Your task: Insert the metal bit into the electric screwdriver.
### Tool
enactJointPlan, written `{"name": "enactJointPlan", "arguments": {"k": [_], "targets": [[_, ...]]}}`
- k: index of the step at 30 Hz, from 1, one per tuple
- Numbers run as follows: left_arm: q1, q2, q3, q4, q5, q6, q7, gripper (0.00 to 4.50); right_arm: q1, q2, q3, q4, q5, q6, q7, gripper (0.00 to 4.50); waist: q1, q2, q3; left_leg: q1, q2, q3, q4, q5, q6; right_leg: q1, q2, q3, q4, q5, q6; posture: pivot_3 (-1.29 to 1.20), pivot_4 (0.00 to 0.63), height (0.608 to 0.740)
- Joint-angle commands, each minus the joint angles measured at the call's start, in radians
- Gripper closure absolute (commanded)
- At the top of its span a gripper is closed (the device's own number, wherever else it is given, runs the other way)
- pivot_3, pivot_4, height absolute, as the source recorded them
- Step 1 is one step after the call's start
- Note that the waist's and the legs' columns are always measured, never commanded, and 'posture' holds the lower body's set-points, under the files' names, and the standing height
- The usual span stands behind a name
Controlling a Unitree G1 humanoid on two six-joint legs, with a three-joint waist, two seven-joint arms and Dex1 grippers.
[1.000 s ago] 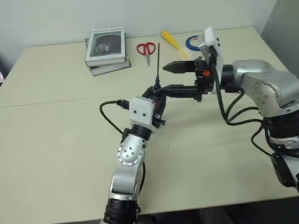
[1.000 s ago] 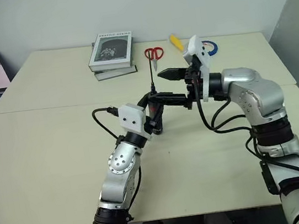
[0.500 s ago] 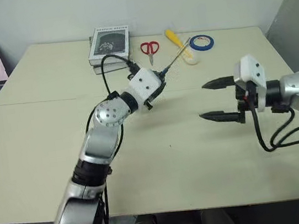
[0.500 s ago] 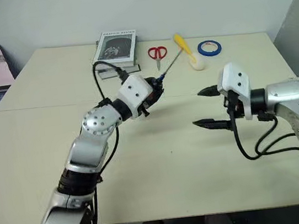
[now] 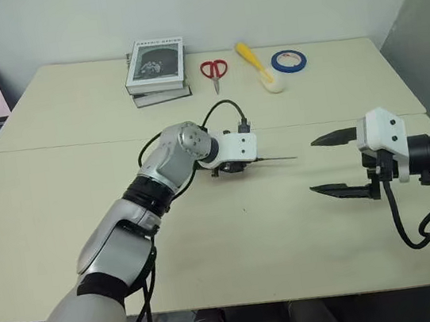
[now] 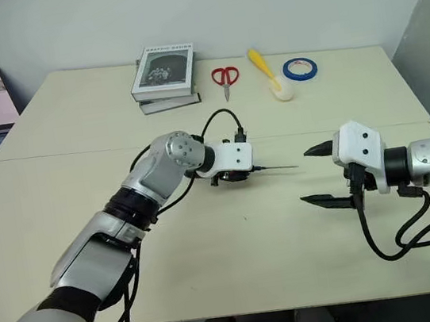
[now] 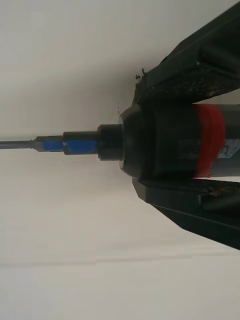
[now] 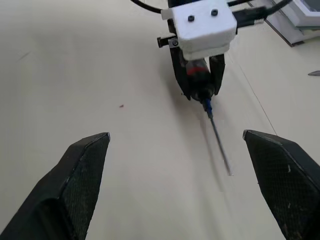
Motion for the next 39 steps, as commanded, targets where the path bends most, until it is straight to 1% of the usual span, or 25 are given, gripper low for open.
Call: {"name": "enactJointPlan", "arguments": {"k": [1, 3, 5, 6, 10, 11, 14, 15, 16, 21, 23, 26, 29, 32, 35, 37, 39], "targets": [[-0.026, -0.050, -0.002, 0.069, 0.016, -0.045, -0.018, 2.84, 0.010, -0.015, -0.049, -0.047, 0.006, 0.008, -0.028, 0.00, 0.001, 0.000, 0.000, 0.000, 0.000, 0.000, 0.000, 0.000, 0.000, 0.000, 0.000, 0.000, 0.000, 0.000, 0.000, 0.00, 0.150, 0.740], [-0.028, -0.063, -0.003, 0.091, 0.030, -0.056, -0.026, 2.84, 0.016, -0.017, -0.052, -0.053, 0.009, 0.015, -0.035, 0.00, 0.001, 0.000, 0.000, 0.000, 0.000, 0.000, 0.000, 0.000, 0.000, 0.000, 0.000, 0.000, 0.000, 0.000, 0.000, 0.00, 0.150, 0.740], [-0.026, -0.074, 0.002, 0.104, 0.032, -0.061, -0.035, 2.14, 0.025, -0.018, -0.059, -0.056, 0.009, 0.020, -0.042, 0.00, 0.003, 0.000, 0.000, 0.000, 0.000, 0.000, 0.000, 0.000, 0.000, 0.000, 0.000, 0.000, 0.000, 0.000, 0.000, 0.00, 0.150, 0.740], [-0.025, -0.077, 0.004, 0.108, 0.031, -0.063, -0.042, 2.01, 0.029, -0.019, -0.061, -0.057, 0.008, 0.021, -0.044, 0.00, 0.004, 0.000, 0.000, 0.000, 0.000, 0.000, 0.000, 0.000, 0.000, 0.001, 0.000, 0.000, 0.000, 0.000, 0.000, 0.00, 0.150, 0.740], [-0.021, -0.085, 0.024, 0.104, 0.027, -0.055, -0.062, 1.24, 0.034, -0.018, -0.063, -0.057, 0.010, 0.024, -0.053, 0.00, 0.004, 0.000, 0.000, 0.000, 0.000, 0.000, 0.001, 0.000, 0.000, 0.001, 0.000, 0.000, 0.000, 0.000, 0.000, 0.00, 0.150, 0.740], [-0.022, -0.085, 0.037, 0.096, 0.019, -0.047, -0.068, 0.98, 0.031, -0.018, -0.060, -0.054, 0.010, 0.023, -0.056, 0.00, 0.004, 0.000, 0.000, 0.000, 0.000, 0.000, 0.001, 0.000, 0.000, 0.001, 0.000, 0.000, 0.000, 0.000, 0.000, 0.00, 0.150, 0.740], [-0.023, -0.072, 0.079, 0.053, -0.011, -0.011, -0.096, 0.40, 0.022, -0.016, -0.050, -0.042, 0.005, 0.018, -0.059, 0.00, 0.004, 0.000, 0.000, 0.000, 0.000, 0.000, 0.001, 0.000, 0.000, 0.001, 0.000, 0.000, 0.000, 0.000, 0.000, 0.00, 0.150, 0.740], [-0.022, -0.064, 0.098, 0.031, -0.024, 0.008, -0.099, 0.11, 0.020, -0.016, -0.046, -0.036, 0.001, 0.012, -0.058, 0.00, 0.003, 0.000, 0.000, 0.000, 0.000, 0.000, 0.001, 0.000, 0.000, 0.001, 0.000, 0.000, 0.000, 0.000, 0.000, 0.00, 0.150, 0.740], [-0.021, -0.058, 0.116, 0.012, -0.033, 0.024, -0.097, 0.03, 0.019, -0.016, -0.043, -0.031, -0.003, 0.007, -0.056, 0.00, 0.002, 0.000, 0.000, 0.000, 0.000, 0.000, 0.001, 0.000, 0.000, 0.001, 0.000, 0.000, 0.001, 0.000, 0.000, 0.00, 0.150, 0.740], [0.000, 0.042, 0.243, -0.140, -0.103, 0.119, -0.094, 0.03, 0.010, -0.004, -0.031, 0.008, -0.031, -0.045, -0.053, 0.00, -0.003, 0.000, 0.000, 0.000, 0.000, -0.001, 0.001, 0.000, 0.000, 0.000, 0.000, 0.000, 0.001, 0.000, 0.000, 0.00, 0.150, 0.740], [0.034, 0.105, 0.310, -0.232, -0.133, 0.189, -0.083, 0.03, 0.014, 0.010, -0.031, 0.036, -0.046, -0.086, -0.053, 0.00, -0.004, 0.000, 0.000, 0.001, 0.000, 0.000, 0.001, 0.000, 0.000, 0.000, 0.000, 0.000, 0.002, 0.000, 0.000, 0.00, 0.150, 0.740], [0.121, 0.209, 0.390, -0.369, -0.168, 0.228, -0.083, 0.03, 0.022, 0.035, -0.034, 0.087, -0.081, -0.170, -0.055, 0.00, -0.010, 0.001, 0.000, 0.002, 0.001, 0.000, 0.000, 0.000, 0.000, 0.000, 0.000, 0.000, 0.003, 0.000, 0.000, 0.00, 0.150, 0.740], [0.264, 0.317, 0.490, -0.546, -0.224, 0.336, -0.085, 0.03, 0.038, 0.040, -0.055, 0.139, -0.083, -0.246, -0.010, 0.00, -0.013, 0.001, 0.000, 0.002, 0.001, 0.000, 0.000, 0.000, 0.000, 0.000, 0.000, 0.000, 0.004, 0.001, -0.001, 0.00, 0.150, 0.740], [0.452, 0.423, 0.633, -0.715, -0.309, 0.445, -0.093, 0.03, 0.075, 0.008, -0.092, 0.174, -0.070, -0.297, 0.052, 0.00, -0.013, 0.001, 0.000, 0.002, 0.001, 0.000, 0.000, 0.000, 0.000, 0.000, 0.000, 0.000, 0.006, 0.003, -0.004, 0.00, 0.150, 0.740], [0.619, 0.487, 0.746, -0.811, -0.375, 0.482, -0.095, 0.03, 0.108, -0.021, -0.125, 0.201, -0.064, -0.325, 0.101, 0.00, -0.006, 0.001, 0.000, 0.002, 0.002, -0.001, 0.001, 0.000, 0.000, 0.000, 0.000, -0.001, 0.006, 0.003, -0.005, 0.00, 0.150, 0.740], [0.696, 0.513, 0.798, -0.846, -0.412, 0.501, -0.086, 0.03, 0.117, -0.035, -0.139, 0.217, -0.060, -0.337, 0.123, 0.00, -0.002, 0.001, 0.000, 0.002, 0.002, 0.000, 0.002, 0.000, 0.000, 0.000, 0.000, -0.001, 0.007, 0.002, -0.006, 0.00, 0.150, 0.740], [0.744, 0.526, 0.836, -0.861, -0.444, 0.527, -0.073, 0.03, 0.118, -0.046, -0.148, 0.232, -0.053, -0.340, 0.141, 0.00, 0.002, 0.001, 0.000, 0.003, 0.002, 0.000, 0.002, 0.000, 0.000, 0.000, 0.000, -0.001, 0.007, -0.001, -0.002, 0.00, 0.150, 0.740]]}}
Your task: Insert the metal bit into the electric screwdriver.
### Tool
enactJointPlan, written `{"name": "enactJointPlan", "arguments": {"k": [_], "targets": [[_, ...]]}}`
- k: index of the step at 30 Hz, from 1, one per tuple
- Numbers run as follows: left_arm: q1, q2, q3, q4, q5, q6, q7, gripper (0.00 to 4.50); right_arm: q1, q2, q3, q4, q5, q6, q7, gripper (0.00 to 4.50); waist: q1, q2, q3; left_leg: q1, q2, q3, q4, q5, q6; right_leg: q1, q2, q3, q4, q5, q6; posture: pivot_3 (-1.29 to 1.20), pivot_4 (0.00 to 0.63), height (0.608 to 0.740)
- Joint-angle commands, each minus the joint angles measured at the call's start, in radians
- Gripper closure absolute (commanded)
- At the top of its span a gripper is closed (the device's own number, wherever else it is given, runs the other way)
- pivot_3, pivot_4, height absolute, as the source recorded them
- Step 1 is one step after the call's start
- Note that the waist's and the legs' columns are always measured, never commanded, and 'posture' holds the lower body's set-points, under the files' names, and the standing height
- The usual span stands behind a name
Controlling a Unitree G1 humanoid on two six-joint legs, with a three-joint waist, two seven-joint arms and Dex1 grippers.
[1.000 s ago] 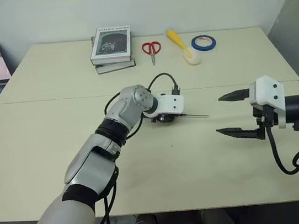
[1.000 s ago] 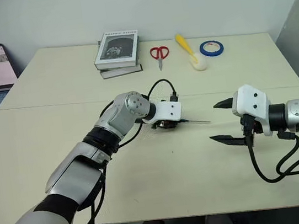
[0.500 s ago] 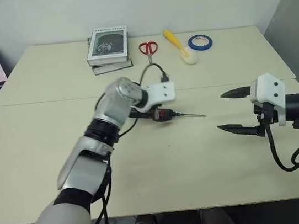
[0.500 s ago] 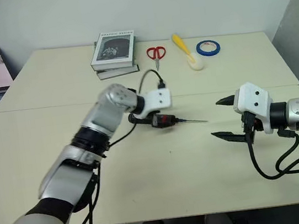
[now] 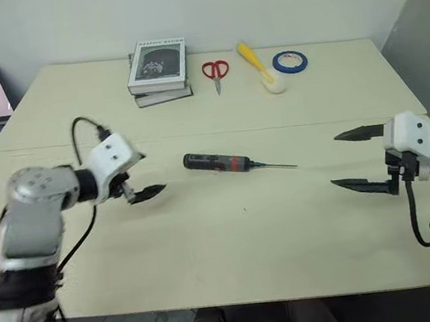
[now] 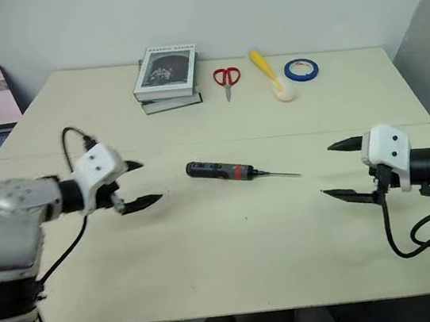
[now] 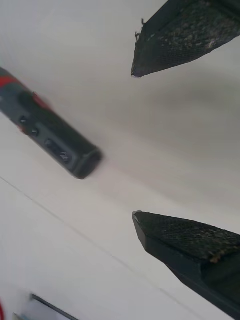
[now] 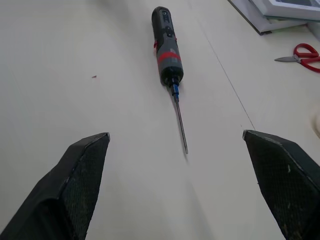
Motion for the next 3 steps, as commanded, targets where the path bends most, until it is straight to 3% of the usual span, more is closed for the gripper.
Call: {"name": "enactJointPlan", "arguments": {"k": [1, 3], "targets": [[0.050, 0.027, 0.094, -0.069, -0.077, 0.038, 0.025, 0.03, -0.004, -0.031, -0.053, 0.013, 0.021, -0.026, 0.038, 0.00, 0.002, 0.000, 0.000, 0.000, 0.000, 0.000, 0.000, 0.000, 0.000, 0.000, 0.000, 0.000, 0.000, 0.000, 0.000, 0.00, 0.150, 0.740], [0.064, 0.027, 0.108, -0.072, -0.111, 0.053, 0.028, 0.03, -0.013, -0.035, -0.050, 0.029, 0.022, -0.029, 0.049, 0.00, 0.002, 0.000, 0.000, 0.001, 0.000, 0.000, 0.002, 0.000, 0.000, 0.001, 0.000, 0.000, 0.002, 0.000, 0.000, 0.00, 0.150, 0.740]]}}
